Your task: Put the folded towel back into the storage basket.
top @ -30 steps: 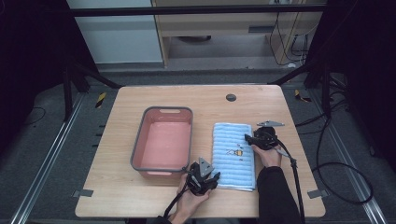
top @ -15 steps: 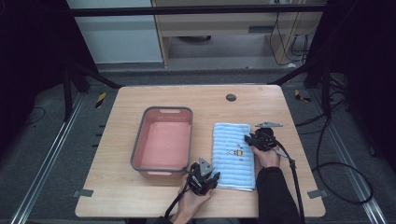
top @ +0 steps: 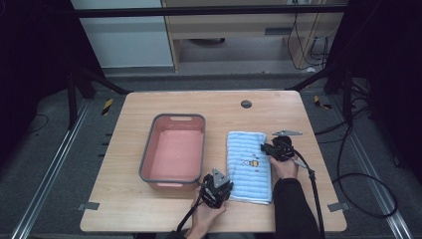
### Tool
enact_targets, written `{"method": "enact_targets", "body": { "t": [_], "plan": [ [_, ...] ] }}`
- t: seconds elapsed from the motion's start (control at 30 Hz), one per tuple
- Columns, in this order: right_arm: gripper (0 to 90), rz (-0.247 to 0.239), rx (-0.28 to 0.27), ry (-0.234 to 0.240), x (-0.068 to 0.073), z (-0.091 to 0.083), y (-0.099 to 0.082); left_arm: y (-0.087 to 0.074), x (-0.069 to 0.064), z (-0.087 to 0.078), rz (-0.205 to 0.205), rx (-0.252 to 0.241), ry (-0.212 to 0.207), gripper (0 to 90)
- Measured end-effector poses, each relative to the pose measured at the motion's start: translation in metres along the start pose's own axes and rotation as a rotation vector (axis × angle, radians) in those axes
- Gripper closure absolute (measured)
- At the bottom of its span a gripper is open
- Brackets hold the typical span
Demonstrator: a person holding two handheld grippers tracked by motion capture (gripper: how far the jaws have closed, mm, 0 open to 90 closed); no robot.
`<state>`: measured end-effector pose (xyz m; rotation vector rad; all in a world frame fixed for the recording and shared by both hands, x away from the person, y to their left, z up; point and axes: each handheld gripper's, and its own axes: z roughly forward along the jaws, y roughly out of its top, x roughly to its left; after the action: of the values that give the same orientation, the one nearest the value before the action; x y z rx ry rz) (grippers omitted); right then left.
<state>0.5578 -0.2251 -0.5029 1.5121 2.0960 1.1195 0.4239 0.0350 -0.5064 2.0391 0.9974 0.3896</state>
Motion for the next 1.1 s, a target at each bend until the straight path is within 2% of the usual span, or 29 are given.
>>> {"method": "enact_targets", "body": {
  "t": [0.07, 0.17, 0.3, 0.33, 0.5, 0.57, 0.77, 0.83, 1.1],
  "plan": [
    [82.5, -0.004, -0.001, 0.003, 0.0, -0.002, 0.001, -0.001, 0.0, -0.001, -0.004, -0.006, -0.001, 85.1],
    [82.7, -0.008, -0.014, 0.009, 0.001, -0.006, 0.003, 0.0, 0.003, -0.003, -0.033, -0.019, -0.018, 85.8],
    [82.8, -0.029, -0.043, 0.017, 0.004, -0.017, 0.007, 0.003, 0.004, -0.01, -0.028, -0.04, -0.029, 86.1],
    [82.8, -0.033, -0.06, 0.025, 0.005, -0.024, 0.01, 0.005, 0.003, -0.012, -0.03, -0.051, -0.033, 86.1],
    [82.8, -0.037, -0.104, 0.03, 0.008, -0.035, 0.014, 0.013, 0.002, -0.023, -0.015, -0.076, -0.04, 86.1],
    [82.8, -0.04, -0.102, 0.026, 0.009, -0.036, 0.015, 0.016, 0.001, -0.026, -0.009, -0.083, -0.04, 86.1],
    [82.8, -0.073, -0.161, 0.036, 0.019, -0.05, 0.025, 0.023, 0.002, -0.035, -0.001, -0.105, -0.043, 86.1],
    [82.9, -0.069, -0.167, 0.038, 0.02, -0.051, 0.026, 0.025, 0.003, -0.039, 0.001, -0.11, -0.044, 86.1],
    [83.0, -0.078, -0.213, 0.016, 0.025, -0.071, 0.037, 0.036, 0.004, -0.05, 0.008, -0.139, -0.047, 86.1]
  ]
}}
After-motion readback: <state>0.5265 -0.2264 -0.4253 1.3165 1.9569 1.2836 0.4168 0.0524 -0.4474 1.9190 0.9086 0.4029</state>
